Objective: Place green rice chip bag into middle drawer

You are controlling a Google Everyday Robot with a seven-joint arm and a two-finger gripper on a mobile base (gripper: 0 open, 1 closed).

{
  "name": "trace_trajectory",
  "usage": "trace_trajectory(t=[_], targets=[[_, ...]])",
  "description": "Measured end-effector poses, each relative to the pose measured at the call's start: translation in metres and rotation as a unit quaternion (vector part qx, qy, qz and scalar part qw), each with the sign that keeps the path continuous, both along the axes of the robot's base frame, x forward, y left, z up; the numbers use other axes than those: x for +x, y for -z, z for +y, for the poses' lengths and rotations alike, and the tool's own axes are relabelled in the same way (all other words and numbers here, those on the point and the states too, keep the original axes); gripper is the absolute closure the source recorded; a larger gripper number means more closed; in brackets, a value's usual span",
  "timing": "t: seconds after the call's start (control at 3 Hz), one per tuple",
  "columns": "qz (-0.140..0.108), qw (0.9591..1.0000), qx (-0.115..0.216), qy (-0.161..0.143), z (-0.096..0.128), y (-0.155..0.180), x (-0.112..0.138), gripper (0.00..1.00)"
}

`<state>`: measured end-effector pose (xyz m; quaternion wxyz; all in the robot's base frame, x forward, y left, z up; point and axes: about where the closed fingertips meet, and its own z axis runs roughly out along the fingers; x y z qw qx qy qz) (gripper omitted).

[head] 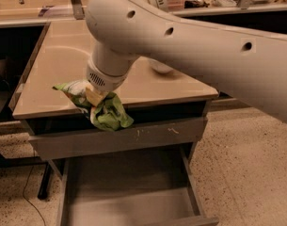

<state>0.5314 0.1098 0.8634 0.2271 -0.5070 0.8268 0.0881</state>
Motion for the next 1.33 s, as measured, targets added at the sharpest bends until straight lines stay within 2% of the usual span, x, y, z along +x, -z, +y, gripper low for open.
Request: trace_trajectory(t=[0.33, 0.67, 1.0, 1.33], targets=[[0.014, 0.9995, -0.007, 0.026, -0.008, -0.009, -0.039, 1.0], [0.046, 0.9975, -0.025, 0.046, -0.011, 0.005, -0.082, 1.0], [0.097, 0.9917, -0.021, 0.082, -0.025, 0.05, -0.109, 1.0], [0.101, 0.9911, -0.023, 0.084, -0.028, 0.057, -0.113, 1.0]])
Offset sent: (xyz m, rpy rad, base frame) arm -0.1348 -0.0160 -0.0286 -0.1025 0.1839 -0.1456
